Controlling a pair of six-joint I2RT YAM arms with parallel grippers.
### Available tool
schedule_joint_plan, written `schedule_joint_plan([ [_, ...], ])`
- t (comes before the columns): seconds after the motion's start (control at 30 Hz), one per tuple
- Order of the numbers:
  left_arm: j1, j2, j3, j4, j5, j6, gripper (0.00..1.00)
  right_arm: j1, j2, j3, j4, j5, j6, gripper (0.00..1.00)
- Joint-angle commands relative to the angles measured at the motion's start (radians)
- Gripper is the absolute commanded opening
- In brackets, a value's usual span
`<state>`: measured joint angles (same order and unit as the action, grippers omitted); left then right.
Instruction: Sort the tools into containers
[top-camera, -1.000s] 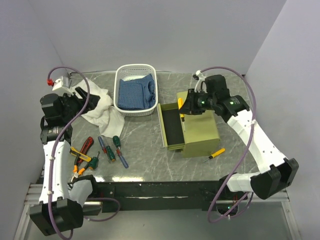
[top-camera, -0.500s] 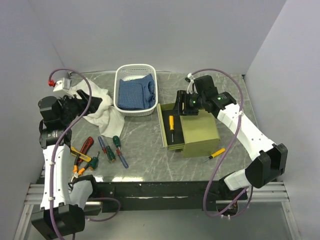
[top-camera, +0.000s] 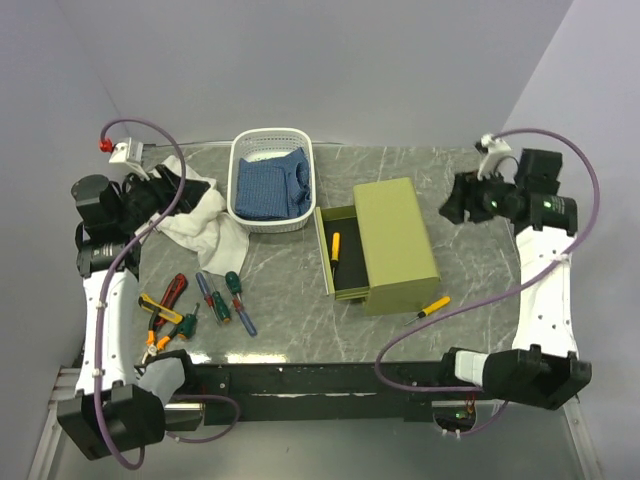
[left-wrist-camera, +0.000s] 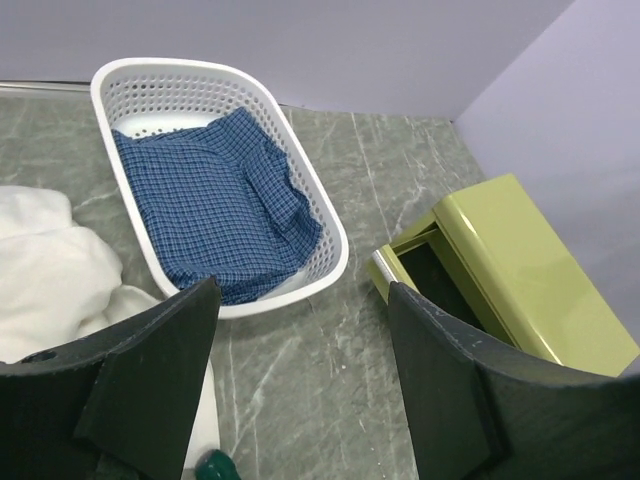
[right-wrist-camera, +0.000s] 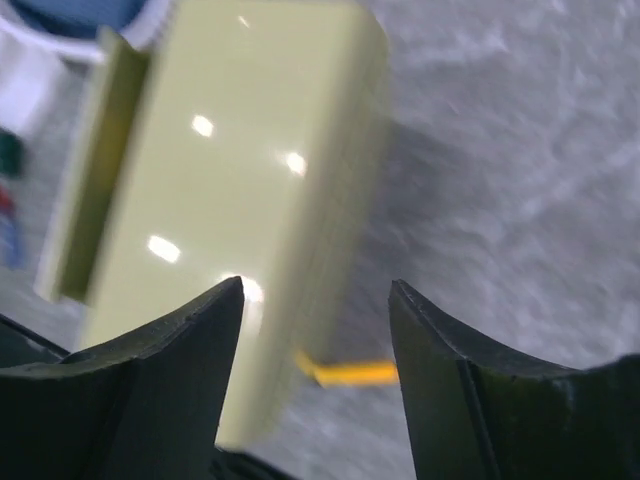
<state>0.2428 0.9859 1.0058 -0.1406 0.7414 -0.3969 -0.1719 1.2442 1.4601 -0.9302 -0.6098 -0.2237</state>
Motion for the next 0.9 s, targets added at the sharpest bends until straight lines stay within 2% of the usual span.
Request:
schedule_joint_plan([
  [0.0,0.0,0.049,0.04,0.094,0.067,-0.006,0.73,-0.163,-0.029,-0.114,-0.24,0.032,-0.397,0.66],
  [0.1,0.0,0.057,0.019,0.134,0.065,-0.008,0.73,-0.317,-0.08,-0.231,-0.317,-0.019,-0.654,0.65],
  [0.13,0.0,0.059,0.01,0.133,0.064,-0.005,0.73,-0.346,-0.11,-0.259,-0.372,-0.028,-0.845,0.66],
  [0.2,0.0,0.068,0.001,0.127,0.061,0.015,0.73,-0.391,-0.141,-0.353,-0.45,-0.009,-1.082,0.66],
  [0.23,0.0,0.074,-0.004,0.127,0.062,0.024,0.73,-0.42,-0.179,-0.391,-0.511,0.016,-1.314,0.68],
  [0.3,-0.002,0.08,-0.018,0.127,0.061,0.032,0.73,-0.431,-0.225,-0.496,-0.513,0.07,-1.477,0.7],
  [0.33,-0.002,0.091,-0.021,0.127,0.062,0.036,0.73,-0.436,-0.236,-0.515,-0.513,0.073,-1.608,0.71],
  [0.4,-0.003,0.097,-0.03,0.127,0.059,0.04,0.73,-0.434,-0.22,-0.541,-0.513,0.065,-1.713,0.73],
  [0.43,-0.004,0.106,-0.032,0.124,0.056,0.043,0.73,-0.433,-0.203,-0.549,-0.504,0.065,-1.835,0.74],
  [0.6,-0.002,0.128,-0.019,0.059,0.047,0.108,0.72,-0.414,-0.172,-0.665,-0.36,0.084,-2.097,0.76],
  [0.7,-0.004,0.134,-0.013,0.013,0.027,0.147,0.72,-0.413,-0.128,-0.713,-0.316,0.093,-2.242,0.73],
  [0.87,0.001,0.148,-0.036,-0.025,0.015,0.19,0.72,-0.408,-0.042,-0.735,-0.288,-0.019,-2.355,0.71],
])
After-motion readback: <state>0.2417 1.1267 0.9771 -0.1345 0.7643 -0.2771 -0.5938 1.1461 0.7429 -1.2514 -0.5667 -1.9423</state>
